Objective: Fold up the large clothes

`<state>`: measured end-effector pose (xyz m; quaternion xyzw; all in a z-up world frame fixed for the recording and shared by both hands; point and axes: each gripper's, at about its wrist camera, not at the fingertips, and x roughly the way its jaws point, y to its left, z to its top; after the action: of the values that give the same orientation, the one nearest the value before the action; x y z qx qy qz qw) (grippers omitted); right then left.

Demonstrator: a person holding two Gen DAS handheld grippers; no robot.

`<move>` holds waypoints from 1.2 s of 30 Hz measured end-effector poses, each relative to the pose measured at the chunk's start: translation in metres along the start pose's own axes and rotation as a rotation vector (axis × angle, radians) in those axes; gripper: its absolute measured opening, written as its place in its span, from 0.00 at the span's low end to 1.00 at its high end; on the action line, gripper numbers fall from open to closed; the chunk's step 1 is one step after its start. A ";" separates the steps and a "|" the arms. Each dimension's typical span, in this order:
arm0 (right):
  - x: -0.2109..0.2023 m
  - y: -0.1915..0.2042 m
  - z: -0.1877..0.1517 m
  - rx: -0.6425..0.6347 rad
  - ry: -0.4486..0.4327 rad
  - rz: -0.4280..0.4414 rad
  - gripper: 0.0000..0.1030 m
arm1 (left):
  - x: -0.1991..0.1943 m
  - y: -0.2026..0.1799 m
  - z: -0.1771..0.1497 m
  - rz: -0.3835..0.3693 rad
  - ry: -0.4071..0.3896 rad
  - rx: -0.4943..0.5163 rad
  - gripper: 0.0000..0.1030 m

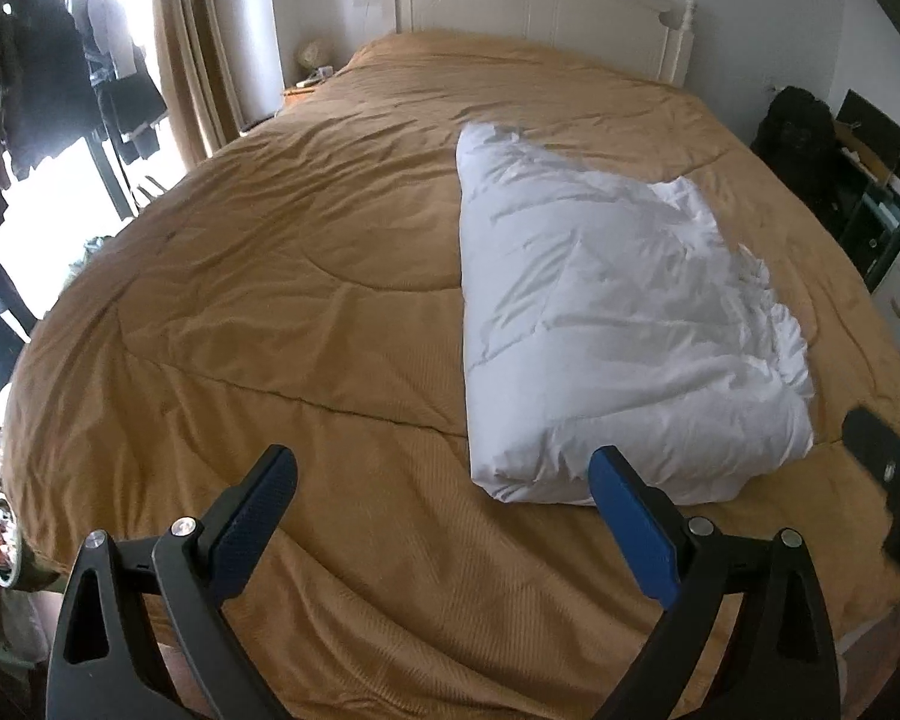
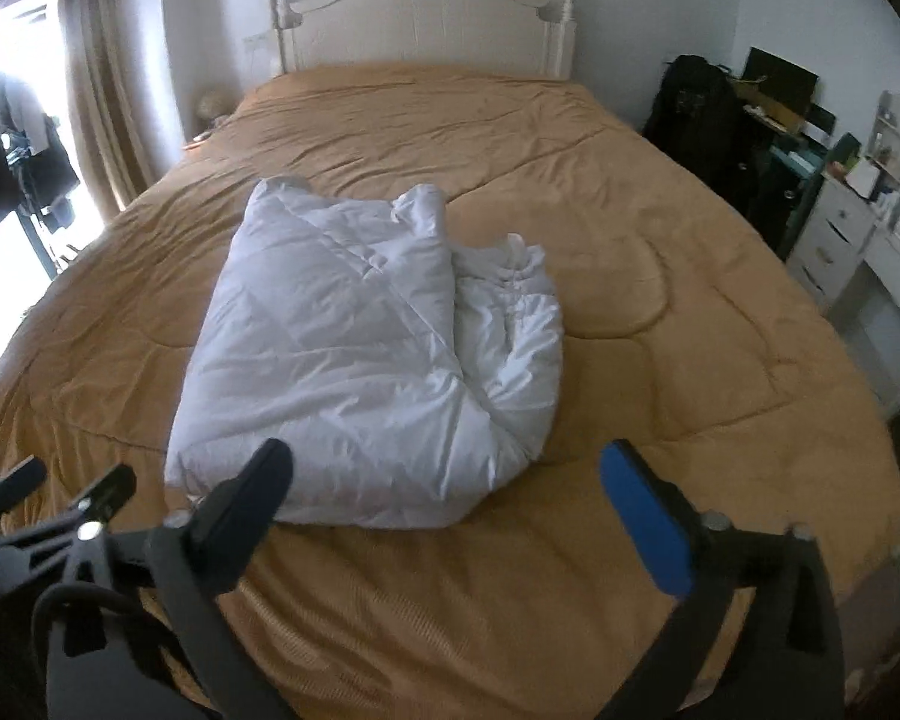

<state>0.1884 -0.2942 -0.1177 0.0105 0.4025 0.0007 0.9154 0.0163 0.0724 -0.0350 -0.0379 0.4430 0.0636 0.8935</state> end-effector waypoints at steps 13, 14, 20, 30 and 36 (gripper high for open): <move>-0.022 0.006 -0.013 0.023 0.084 -0.013 1.00 | -0.041 0.008 0.009 -0.018 -0.001 -0.036 0.98; -0.022 0.006 -0.013 0.025 0.087 -0.008 1.00 | -0.040 0.009 0.008 -0.020 0.005 -0.039 0.98; -0.027 0.009 -0.016 0.023 0.089 -0.001 1.00 | -0.034 0.005 0.004 -0.006 0.028 -0.016 0.98; -0.031 0.019 -0.018 -0.001 0.085 -0.006 1.00 | -0.032 0.002 0.002 -0.032 0.044 -0.002 0.98; -0.029 0.014 -0.015 0.003 0.091 -0.011 1.00 | -0.034 0.001 0.005 -0.033 0.037 -0.001 0.98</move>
<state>0.1574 -0.2805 -0.1061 0.0094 0.4436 -0.0043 0.8962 -0.0001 0.0717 -0.0052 -0.0469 0.4585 0.0482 0.8861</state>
